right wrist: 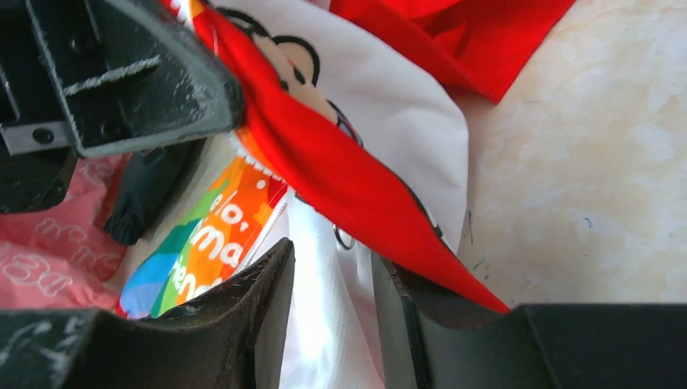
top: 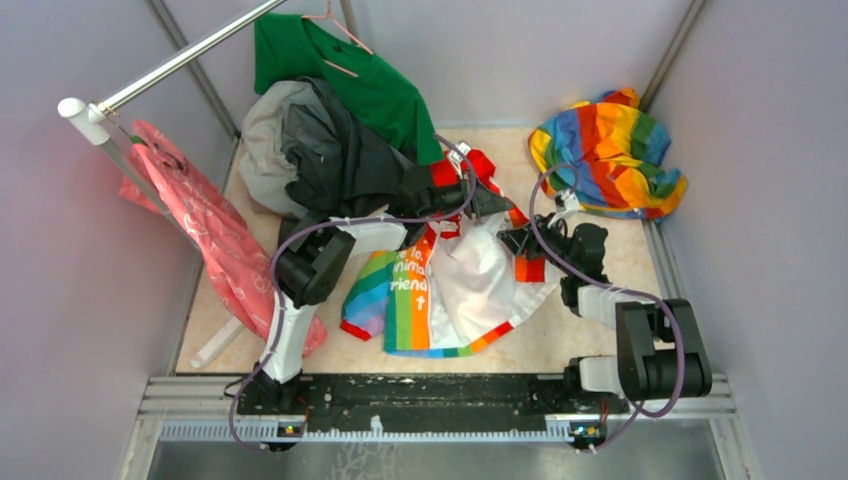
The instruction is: Zip up the jacket
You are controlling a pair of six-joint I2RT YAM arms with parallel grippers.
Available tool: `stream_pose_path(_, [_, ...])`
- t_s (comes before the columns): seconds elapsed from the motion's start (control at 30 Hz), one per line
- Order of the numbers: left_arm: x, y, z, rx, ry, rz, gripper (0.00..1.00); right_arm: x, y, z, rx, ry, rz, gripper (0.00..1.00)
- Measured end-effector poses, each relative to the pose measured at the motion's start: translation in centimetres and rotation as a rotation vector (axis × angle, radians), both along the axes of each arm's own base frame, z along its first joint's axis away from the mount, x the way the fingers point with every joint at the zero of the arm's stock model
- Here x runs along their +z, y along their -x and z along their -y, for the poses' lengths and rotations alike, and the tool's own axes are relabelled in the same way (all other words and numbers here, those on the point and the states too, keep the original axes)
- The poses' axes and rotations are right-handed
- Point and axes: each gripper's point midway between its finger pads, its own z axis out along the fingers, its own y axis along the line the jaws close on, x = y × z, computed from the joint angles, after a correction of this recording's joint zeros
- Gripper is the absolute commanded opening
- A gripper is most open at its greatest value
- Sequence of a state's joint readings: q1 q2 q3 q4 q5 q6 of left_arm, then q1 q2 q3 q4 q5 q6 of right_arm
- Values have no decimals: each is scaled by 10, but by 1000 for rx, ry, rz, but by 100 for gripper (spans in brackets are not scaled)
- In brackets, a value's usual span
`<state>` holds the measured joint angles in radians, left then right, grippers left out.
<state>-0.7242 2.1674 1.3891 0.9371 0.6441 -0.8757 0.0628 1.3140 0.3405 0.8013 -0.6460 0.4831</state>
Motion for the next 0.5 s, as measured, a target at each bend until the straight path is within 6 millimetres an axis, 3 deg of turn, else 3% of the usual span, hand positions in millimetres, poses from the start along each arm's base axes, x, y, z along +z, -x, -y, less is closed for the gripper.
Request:
stream_pose_path(0.2, [0, -1, 0, 4, 0, -6, 0, 4, -12, 8, -80, -24, 12, 34])
stream_pose_path(0.5, [2, -1, 1, 3, 4, -14, 0, 1, -13, 4, -82, -44, 38, 30])
